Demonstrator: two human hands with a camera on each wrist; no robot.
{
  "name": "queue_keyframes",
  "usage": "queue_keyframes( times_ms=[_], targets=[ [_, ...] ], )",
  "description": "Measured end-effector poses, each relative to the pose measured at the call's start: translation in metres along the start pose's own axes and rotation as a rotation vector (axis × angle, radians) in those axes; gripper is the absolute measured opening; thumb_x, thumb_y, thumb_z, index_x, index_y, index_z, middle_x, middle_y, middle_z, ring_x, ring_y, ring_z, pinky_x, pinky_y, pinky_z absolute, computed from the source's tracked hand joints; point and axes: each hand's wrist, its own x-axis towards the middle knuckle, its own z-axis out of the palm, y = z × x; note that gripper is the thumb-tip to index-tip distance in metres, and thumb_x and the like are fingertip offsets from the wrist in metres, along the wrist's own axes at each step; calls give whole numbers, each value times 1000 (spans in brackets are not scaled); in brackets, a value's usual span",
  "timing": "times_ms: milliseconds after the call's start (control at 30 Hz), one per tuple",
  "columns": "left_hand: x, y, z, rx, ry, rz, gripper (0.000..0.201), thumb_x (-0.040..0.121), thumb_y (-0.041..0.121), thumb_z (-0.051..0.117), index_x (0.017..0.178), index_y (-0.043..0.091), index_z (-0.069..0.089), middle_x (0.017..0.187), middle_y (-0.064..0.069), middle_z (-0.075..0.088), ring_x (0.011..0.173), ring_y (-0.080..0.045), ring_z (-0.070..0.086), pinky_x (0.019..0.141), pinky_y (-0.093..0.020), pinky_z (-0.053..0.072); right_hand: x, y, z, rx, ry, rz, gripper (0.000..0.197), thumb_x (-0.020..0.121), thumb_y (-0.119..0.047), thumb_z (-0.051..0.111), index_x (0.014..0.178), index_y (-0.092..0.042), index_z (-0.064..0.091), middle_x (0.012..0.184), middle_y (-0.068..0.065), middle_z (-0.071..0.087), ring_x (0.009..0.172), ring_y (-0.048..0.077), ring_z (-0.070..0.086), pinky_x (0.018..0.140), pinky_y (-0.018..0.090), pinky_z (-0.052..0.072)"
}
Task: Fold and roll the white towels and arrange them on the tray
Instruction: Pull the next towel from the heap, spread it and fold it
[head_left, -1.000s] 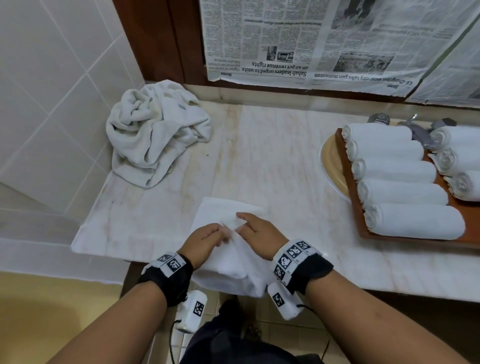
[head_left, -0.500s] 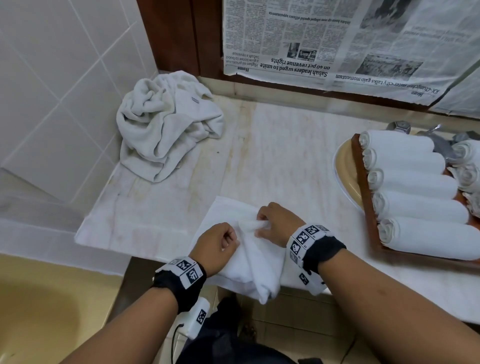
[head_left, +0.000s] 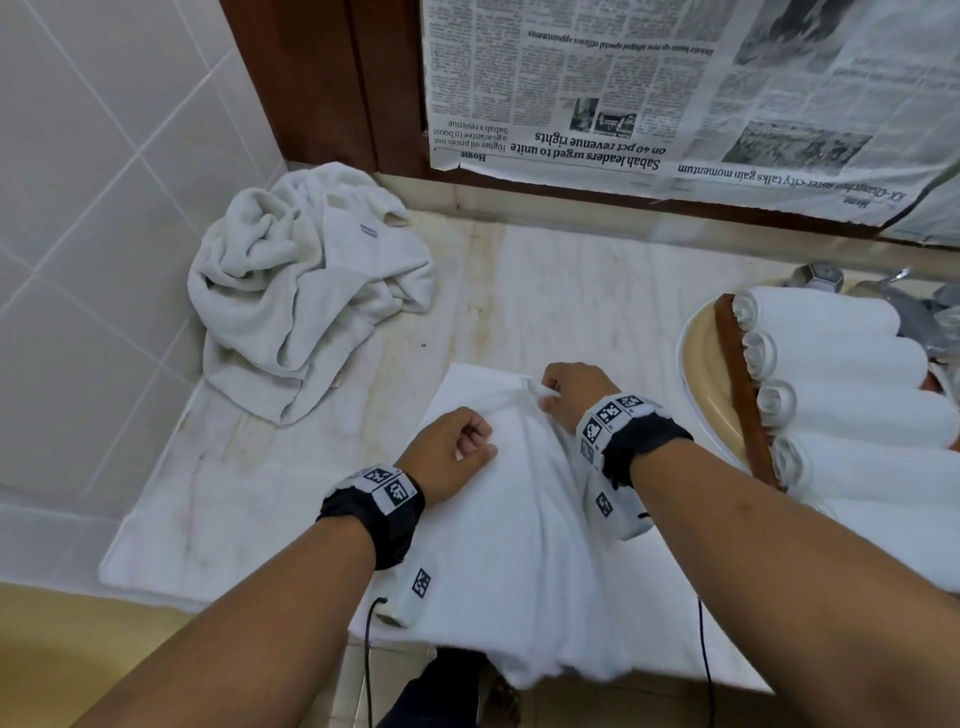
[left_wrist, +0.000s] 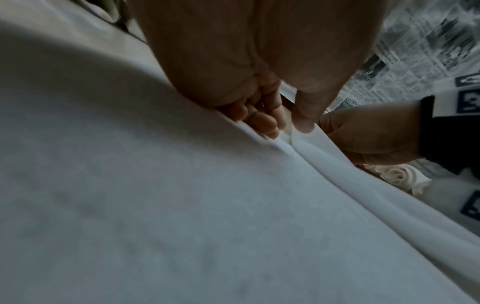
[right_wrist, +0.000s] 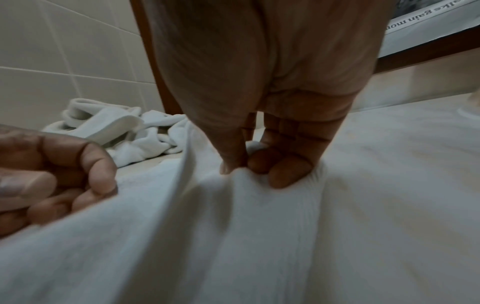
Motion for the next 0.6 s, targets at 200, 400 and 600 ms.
queue_keyframes(
  times_ms=[200, 400, 600],
  targets=[
    [76, 2, -20, -5, -45, 12, 15, 92, 22, 65, 105, 16, 59, 98, 1, 61, 82, -6, 52, 75, -9, 42, 67, -3, -42, -18, 9, 49, 14, 95, -24, 54, 98, -14, 64, 89, 2, 61, 82, 22, 55, 69, 26, 39],
    [136, 7, -35, -3, -66, 23, 19, 93, 20, 65, 108, 13, 58, 97, 1, 59, 82, -8, 52, 72, -6, 40, 112, 2, -65, 29, 59, 109, 17, 95, -29, 57, 96, -13, 64, 96, 7, 65, 84, 24, 57, 72, 29, 45],
    [163, 18, -30, 318, -125, 111, 18, 91, 30, 63, 105, 24, 53, 107, 5, 51, 90, -12, 52, 88, -35, 46, 132, 9, -74, 44, 81, 123, 8, 90, -19, 65, 89, -16, 58, 93, 2, 60, 84, 22, 55, 70, 27, 41]
  ],
)
